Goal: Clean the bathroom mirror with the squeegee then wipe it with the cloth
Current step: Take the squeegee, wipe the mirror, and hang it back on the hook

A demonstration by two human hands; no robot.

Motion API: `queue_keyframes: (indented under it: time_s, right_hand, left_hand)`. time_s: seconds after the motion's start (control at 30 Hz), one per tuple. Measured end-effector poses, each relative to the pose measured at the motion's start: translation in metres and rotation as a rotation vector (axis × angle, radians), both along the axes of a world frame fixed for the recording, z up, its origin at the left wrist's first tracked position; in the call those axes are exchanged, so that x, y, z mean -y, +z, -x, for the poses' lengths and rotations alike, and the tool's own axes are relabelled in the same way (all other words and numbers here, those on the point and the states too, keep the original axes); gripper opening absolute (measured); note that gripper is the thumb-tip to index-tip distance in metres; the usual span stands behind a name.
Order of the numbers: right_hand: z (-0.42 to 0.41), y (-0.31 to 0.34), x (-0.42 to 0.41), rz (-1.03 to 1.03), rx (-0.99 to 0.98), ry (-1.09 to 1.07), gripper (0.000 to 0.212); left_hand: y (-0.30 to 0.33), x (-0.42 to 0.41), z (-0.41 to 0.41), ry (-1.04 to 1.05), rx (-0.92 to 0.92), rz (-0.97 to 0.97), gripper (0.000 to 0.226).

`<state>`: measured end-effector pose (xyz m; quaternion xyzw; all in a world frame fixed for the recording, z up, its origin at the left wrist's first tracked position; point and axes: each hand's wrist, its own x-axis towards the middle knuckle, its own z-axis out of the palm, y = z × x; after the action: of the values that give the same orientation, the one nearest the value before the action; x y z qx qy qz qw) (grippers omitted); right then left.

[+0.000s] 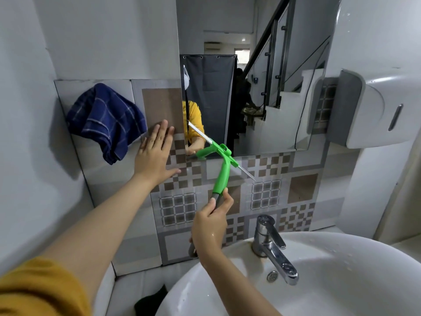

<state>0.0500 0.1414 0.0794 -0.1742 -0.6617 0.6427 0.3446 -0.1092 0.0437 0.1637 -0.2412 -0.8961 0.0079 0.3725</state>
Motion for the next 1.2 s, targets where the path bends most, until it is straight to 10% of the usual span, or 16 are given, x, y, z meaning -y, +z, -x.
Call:
queue_keyframes:
  time_s: [1.2]
  right_hand:
    - [-0.059, -0.026, -0.061, -0.525, 0.127, 0.103, 0.045]
  left_hand:
    - [0.022, 0.023, -0.038, -0.366, 0.013, 0.146, 0.128]
